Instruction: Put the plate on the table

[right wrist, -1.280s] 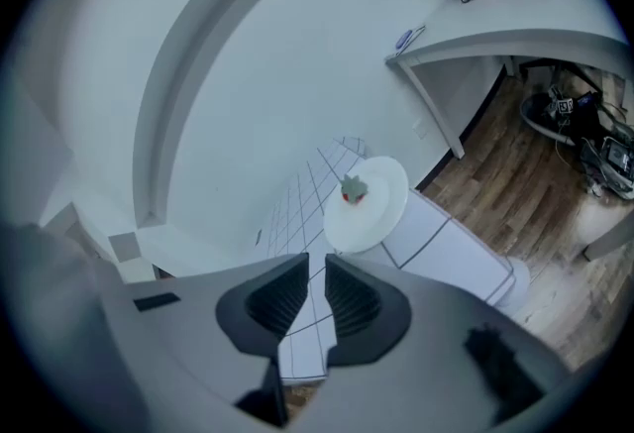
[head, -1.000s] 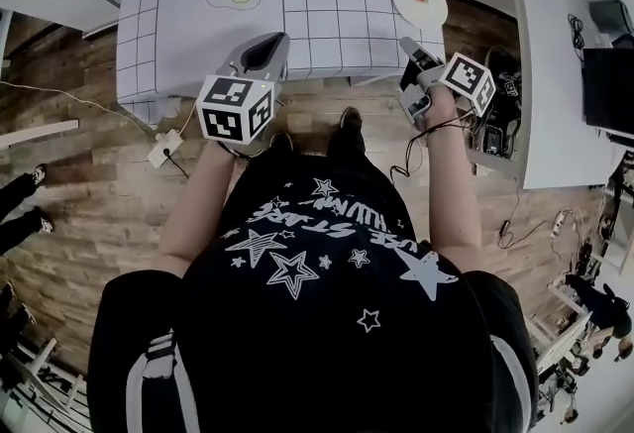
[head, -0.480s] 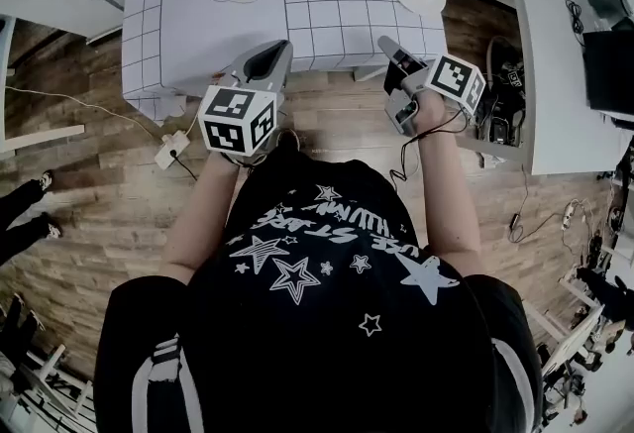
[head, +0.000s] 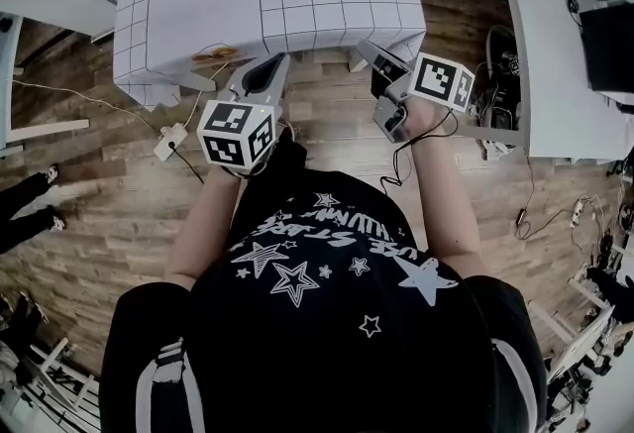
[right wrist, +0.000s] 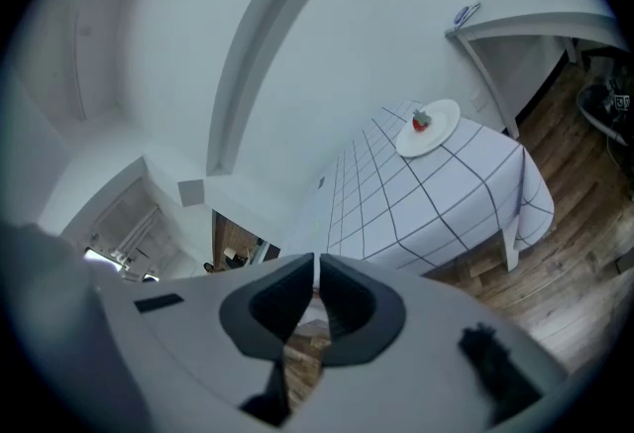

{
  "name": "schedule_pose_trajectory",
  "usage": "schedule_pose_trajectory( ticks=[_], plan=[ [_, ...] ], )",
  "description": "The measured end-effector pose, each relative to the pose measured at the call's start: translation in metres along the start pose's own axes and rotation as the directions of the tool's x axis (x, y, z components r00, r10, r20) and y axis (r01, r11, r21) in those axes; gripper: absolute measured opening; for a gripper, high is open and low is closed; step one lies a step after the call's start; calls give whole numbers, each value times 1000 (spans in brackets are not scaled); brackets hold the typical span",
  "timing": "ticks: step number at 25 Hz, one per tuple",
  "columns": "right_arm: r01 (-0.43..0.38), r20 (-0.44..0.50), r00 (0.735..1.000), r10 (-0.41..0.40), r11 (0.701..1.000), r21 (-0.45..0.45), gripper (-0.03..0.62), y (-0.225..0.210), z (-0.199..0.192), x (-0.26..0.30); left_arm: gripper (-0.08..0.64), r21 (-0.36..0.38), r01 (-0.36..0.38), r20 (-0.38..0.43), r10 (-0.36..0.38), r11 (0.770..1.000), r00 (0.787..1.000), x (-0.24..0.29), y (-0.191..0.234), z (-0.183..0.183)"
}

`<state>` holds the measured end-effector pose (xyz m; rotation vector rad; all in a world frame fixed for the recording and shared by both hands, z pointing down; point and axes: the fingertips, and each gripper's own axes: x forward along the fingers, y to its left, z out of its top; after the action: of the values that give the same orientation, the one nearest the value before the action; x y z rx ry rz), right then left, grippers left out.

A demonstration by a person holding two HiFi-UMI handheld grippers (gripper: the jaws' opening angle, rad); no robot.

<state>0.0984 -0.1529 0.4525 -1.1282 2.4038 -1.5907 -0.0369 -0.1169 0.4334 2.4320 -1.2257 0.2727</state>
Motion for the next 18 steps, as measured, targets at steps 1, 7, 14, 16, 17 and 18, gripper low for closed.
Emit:
schedule_pose_trajectory(
  ticks=[1,7,14,16,17,18],
  plan=[
    [-3,-3,1000,3,1000,-1,27,-1,-4,-7,9,3,-1,-1,1,1000,1000,-2,-9,-4],
    [-19,-32,999,18,999,-31,18,-4,-33,-51,9,2,-27,2,27,1000,1000,-19,-53,-26],
    [-30,-68,997,25,997,-65,14,-7,-68,-108,9,-28,-58,18,58,998,998,-45,-103,-49],
    [-40,-78,996,34,996,-79,14,-7,-76,-120,9,-24,-58,16,58,998,998,-50,-119,-55],
    [-45,-82,996,38,995,-86,14,-7,-79,-125,9,-26,-59,17,59,998,998,-53,-125,-57],
    [-50,-84,996,43,995,-90,14,-6,-81,-129,9,-29,-61,19,62,998,998,-57,-131,-58]
  ],
)
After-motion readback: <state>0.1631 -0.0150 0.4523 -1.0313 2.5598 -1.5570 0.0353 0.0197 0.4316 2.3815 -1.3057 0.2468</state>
